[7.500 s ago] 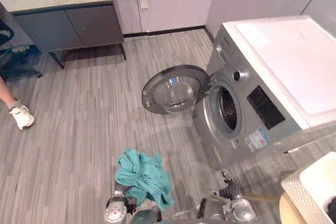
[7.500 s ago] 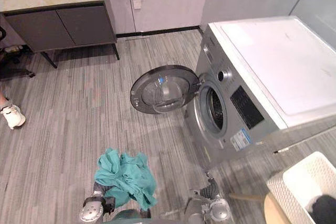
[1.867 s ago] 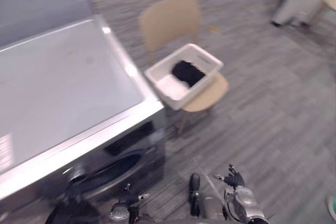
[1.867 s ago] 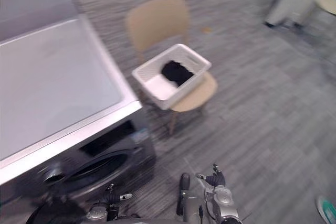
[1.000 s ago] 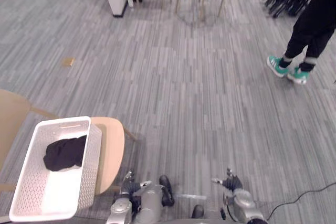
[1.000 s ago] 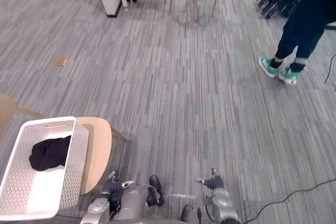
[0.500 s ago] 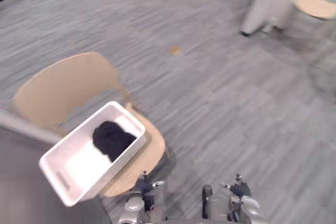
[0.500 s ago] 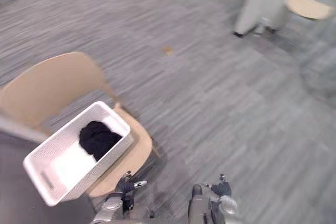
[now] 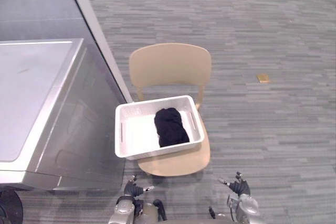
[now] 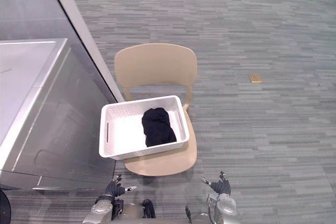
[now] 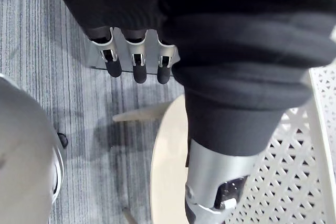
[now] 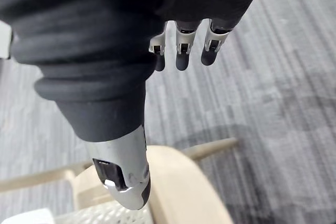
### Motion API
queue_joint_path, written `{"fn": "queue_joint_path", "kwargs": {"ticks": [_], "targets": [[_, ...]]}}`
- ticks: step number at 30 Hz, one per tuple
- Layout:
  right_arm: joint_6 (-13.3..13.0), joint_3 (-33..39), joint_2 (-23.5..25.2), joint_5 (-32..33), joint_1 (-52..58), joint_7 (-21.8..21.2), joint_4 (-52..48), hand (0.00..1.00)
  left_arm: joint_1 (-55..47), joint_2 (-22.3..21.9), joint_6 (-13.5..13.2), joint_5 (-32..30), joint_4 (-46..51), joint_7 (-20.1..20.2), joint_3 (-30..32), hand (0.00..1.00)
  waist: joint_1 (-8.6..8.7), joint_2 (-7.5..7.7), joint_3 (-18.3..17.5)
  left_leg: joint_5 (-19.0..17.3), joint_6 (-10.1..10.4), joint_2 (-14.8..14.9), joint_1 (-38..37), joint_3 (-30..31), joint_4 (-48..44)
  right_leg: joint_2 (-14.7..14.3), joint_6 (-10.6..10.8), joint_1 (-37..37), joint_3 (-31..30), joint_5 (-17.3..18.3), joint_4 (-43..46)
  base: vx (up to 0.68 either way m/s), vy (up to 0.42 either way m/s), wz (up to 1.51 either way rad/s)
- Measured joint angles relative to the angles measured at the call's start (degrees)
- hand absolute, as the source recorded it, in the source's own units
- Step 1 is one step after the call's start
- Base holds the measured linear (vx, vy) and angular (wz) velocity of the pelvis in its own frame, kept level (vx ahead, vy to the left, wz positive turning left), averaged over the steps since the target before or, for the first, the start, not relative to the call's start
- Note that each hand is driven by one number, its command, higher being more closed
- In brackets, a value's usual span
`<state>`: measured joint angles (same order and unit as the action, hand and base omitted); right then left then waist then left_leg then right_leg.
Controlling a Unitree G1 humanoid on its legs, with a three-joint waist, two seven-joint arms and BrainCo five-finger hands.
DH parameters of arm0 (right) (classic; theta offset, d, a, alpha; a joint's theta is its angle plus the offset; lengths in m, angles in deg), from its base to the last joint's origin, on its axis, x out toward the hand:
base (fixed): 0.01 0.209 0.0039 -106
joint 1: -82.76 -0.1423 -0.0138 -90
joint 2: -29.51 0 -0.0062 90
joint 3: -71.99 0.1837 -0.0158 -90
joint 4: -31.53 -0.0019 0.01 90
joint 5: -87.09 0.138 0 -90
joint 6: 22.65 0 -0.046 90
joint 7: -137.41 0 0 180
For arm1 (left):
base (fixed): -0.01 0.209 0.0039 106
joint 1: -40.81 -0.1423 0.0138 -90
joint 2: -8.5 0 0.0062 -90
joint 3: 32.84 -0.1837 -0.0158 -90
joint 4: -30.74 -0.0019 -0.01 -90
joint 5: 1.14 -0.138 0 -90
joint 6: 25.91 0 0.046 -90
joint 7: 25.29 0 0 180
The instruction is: Pick up the laundry basket with both hands and put the clothes into the washing machine.
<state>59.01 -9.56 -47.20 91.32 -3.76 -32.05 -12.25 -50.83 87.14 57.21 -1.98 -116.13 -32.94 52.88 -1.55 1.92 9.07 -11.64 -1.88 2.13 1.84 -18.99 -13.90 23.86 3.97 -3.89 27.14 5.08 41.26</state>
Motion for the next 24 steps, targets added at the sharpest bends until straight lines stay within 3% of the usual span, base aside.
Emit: {"fn": "queue_joint_path", "kwargs": {"ticks": [1, 2, 3, 5, 6, 7, 8, 9, 12, 15, 21, 24], "targets": [[0.0, -0.2, 0.0, -0.3, 0.1, 0.1, -0.4, 0.00, 0.0, 0.3, 0.0, 0.0, 0.0, 0.0, -0.2, 0.00, 0.35, 0.05, 0.0, 0.0, 0.0, -0.2, 0.0, 0.4, 0.0, -0.3, -0.1, -0.8, -1.6, 0.9, 1.3, 0.11, 0.040, 0.96], [0.0, -0.9, -0.2, -1.7, 0.7, 0.7, -3.5, 0.00, -0.1, 0.9, 0.0, -0.2, 0.0, 0.0, -0.4, 0.00, 0.98, 0.09, 0.2, 0.0, -0.1, -0.2, -0.3, 3.0, 0.0, -3.9, 1.7, -3.7, -9.1, 5.8, 3.8, 0.12, -0.050, 0.91], [0.0, -1.5, -0.7, -3.6, 1.4, 1.1, -6.9, 0.00, -0.2, 1.0, 0.0, -0.2, 0.0, 0.0, -0.4, 0.00, 1.14, 0.00, 0.3, 0.0, 0.0, -0.1, -0.8, 4.9, 0.0, -7.5, 2.0, -5.2, -14.1, 8.8, 1.9, 0.14, -0.068, 1.05], [-0.2, -1.6, -1.9, -6.4, 1.7, 1.8, -12.3, 0.00, -0.7, 1.1, -0.4, -0.2, 0.1, 0.0, -0.3, 0.00, 1.32, -0.10, 0.3, 0.2, 0.2, -0.2, -1.0, 8.0, -0.1, -12.3, 2.4, -6.4, -20.7, 10.7, -5.7, 0.11, -0.100, 0.87], [-0.2, -1.6, -2.5, -7.5, 1.7, 1.9, -14.0, 0.00, -0.7, 1.2, -0.5, -0.2, 0.1, 0.0, -0.4, 0.00, 1.45, -0.09, 0.3, 0.3, 0.5, -0.4, -0.8, 9.0, -0.3, -13.7, 2.4, -6.4, -22.9, 10.7, -9.1, 0.09, -0.147, 1.16], [-0.2, -1.6, -3.4, -10.4, 1.9, 2.6, -17.3, 0.00, -0.9, 1.4, -1.0, -0.2, 0.1, -0.1, -0.4, 0.00, 1.82, 0.86, 0.0, 0.8, 1.5, -1.3, -0.1, 11.8, -0.8, -14.4, 2.8, -6.3, -25.6, 8.7, -16.5, 0.07, -0.140, 1.13], [-0.2, -1.6, -3.8, -11.4, 2.0, 2.8, -19.4, 0.00, -1.1, 1.6, -1.4, -0.3, 0.1, -0.1, -0.3, 0.00, 1.94, 1.54, 0.1, 0.7, 1.8, -2.1, 0.1, 13.1, -1.2, -13.9, 2.5, -6.5, -25.6, 5.7, -18.9, 0.13, -0.251, 1.31], [-0.2, -2.5, -5.7, -14.4, 2.0, 2.9, -22.2, 0.00, -1.3, 0.9, -1.7, -0.2, 0.4, -0.1, 0.2, 0.00, 1.78, -0.54, 0.2, 0.7, 3.3, -0.7, 0.5, 15.7, -1.4, -14.9, 1.7, -4.9, -23.3, 5.6, -19.8, 0.12, -0.227, 0.73], [-0.4, -6.2, -8.1, -19.6, 0.6, 1.5, -27.1, 0.00, -2.3, 0.2, -2.4, -0.2, 0.6, 0.0, 0.4, 0.00, 0.66, -2.45, -0.1, 1.5, 5.3, 1.8, 0.5, 16.7, 1.3, -17.4, 0.4, -3.8, -21.0, 4.7, -22.7, 0.09, -0.206, 0.23], [-0.8, -8.8, -8.8, -21.9, 0.3, 0.3, -27.8, 0.00, -2.3, 0.2, -2.5, -0.2, 0.6, 0.0, 0.6, 0.00, 0.71, -2.59, -0.2, 2.5, 6.7, 2.5, 0.4, 19.1, 3.0, -18.1, -0.3, -1.9, -18.3, 4.2, -25.0, 0.03, -0.120, 0.40], [-2.3, -16.6, -12.7, -23.4, -6.6, -2.5, -21.7, 0.00, -2.0, 0.5, -2.6, -0.2, 0.9, 0.1, 1.8, 0.00, 0.35, -2.09, 0.1, 5.3, 7.2, 1.6, 4.2, 23.9, 3.4, -17.5, -0.5, -1.2, -13.1, 2.2, -29.0, -0.01, -0.017, 0.49], [-2.5, -18.8, -14.8, -23.4, -14.5, -3.1, -14.1, 0.00, -0.5, 1.1, -3.0, -0.2, 2.0, 0.1, 1.6, 0.00, -0.85, -3.08, 3.8, 7.9, 7.3, 0.4, 7.7, 27.4, 3.1, -16.7, -0.9, -1.9, -9.0, 1.2, -29.5, -0.10, -0.006, 0.80]]}}
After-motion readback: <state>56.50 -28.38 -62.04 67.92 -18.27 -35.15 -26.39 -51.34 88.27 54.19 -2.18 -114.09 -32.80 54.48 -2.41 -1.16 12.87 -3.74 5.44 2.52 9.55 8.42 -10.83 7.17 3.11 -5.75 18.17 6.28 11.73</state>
